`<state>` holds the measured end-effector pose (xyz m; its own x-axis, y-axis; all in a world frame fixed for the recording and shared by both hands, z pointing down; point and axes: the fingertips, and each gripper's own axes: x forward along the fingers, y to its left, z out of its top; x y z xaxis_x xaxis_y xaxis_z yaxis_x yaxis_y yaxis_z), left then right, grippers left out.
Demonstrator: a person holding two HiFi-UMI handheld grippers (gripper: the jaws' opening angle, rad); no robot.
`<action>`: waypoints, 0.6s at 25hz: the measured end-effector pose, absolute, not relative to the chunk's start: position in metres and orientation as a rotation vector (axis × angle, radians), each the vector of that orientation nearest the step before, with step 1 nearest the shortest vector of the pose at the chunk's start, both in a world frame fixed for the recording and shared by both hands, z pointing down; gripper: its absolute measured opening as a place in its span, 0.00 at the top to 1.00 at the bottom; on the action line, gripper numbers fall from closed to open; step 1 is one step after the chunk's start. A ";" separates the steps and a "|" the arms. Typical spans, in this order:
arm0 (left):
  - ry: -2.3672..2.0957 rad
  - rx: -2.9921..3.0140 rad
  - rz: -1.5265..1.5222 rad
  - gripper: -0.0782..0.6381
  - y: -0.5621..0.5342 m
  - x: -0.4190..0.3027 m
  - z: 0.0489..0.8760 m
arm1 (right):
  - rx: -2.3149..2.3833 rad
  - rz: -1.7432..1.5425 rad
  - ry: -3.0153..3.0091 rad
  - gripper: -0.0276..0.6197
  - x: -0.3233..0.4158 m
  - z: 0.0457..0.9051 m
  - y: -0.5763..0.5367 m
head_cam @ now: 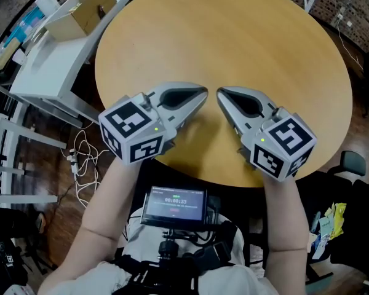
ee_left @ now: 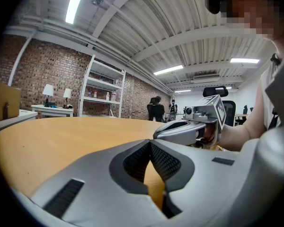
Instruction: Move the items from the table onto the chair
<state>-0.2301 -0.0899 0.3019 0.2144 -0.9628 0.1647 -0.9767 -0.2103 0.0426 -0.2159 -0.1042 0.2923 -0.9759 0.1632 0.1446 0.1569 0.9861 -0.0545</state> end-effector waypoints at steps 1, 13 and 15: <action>-1.882 2.337 0.154 0.88 -0.090 -0.230 0.302 | -0.237 0.065 -2.982 0.95 -0.216 0.292 -0.105; -1.886 2.341 0.154 0.88 -0.090 -0.231 0.299 | -0.228 0.062 -2.980 0.95 -0.216 0.291 -0.106; -1.888 2.340 0.152 0.88 -0.090 -0.231 0.299 | -0.229 0.058 -2.979 0.95 -0.217 0.291 -0.106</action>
<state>-0.2313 -0.0903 0.2991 0.2116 -0.9641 0.1604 -0.9774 -0.2081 0.0386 -0.2169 -0.1062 0.2906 -0.9766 0.1546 0.1492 0.1487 0.9876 -0.0504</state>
